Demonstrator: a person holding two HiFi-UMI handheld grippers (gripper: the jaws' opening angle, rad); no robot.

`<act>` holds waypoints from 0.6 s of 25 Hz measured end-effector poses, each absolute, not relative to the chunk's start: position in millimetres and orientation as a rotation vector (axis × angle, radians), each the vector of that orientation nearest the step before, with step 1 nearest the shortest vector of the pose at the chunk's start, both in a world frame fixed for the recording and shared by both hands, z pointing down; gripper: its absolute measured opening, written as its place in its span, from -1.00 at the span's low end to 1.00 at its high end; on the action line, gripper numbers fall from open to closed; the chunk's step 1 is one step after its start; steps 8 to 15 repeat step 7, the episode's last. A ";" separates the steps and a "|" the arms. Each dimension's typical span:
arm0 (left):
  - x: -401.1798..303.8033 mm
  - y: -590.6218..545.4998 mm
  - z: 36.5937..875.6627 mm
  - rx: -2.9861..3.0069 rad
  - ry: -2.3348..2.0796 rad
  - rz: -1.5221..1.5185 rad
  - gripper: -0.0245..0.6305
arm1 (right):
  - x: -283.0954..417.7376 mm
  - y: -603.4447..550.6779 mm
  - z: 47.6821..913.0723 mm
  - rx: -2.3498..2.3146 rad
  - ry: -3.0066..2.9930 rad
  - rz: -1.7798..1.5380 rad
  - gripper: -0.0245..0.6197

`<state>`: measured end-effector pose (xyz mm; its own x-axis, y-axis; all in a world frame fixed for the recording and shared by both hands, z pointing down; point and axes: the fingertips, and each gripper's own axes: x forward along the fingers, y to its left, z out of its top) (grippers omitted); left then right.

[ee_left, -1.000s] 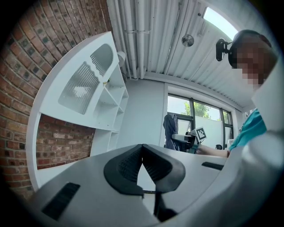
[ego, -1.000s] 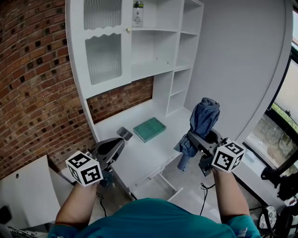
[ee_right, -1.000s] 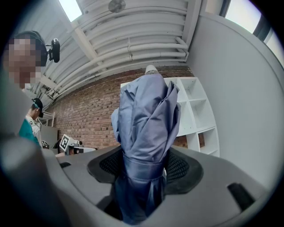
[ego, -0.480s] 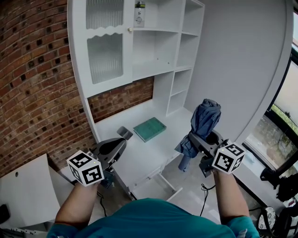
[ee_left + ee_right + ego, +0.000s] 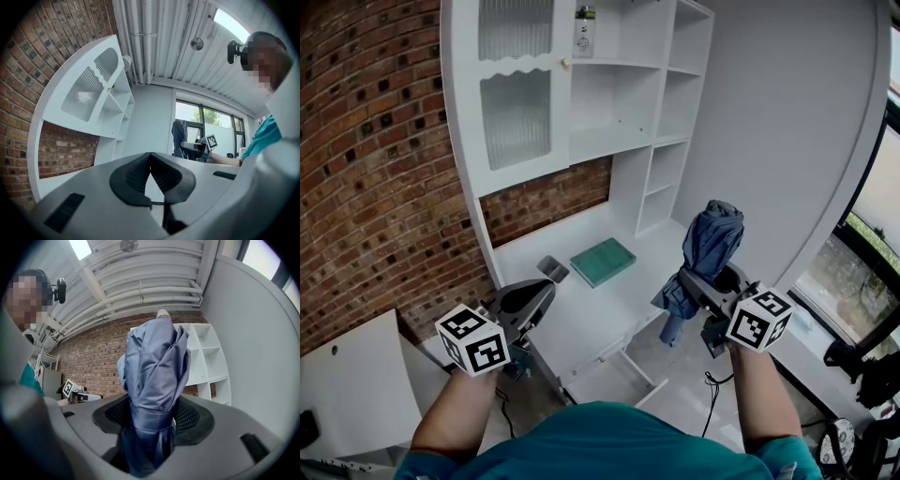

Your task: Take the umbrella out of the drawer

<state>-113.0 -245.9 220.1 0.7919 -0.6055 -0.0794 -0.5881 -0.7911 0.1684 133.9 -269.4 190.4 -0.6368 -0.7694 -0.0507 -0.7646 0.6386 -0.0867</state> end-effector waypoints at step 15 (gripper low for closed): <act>-112.0 -248.7 218.6 2.841 -0.945 -0.192 -0.88 | 134.4 -271.7 188.8 -1.296 2.764 -0.089 -0.05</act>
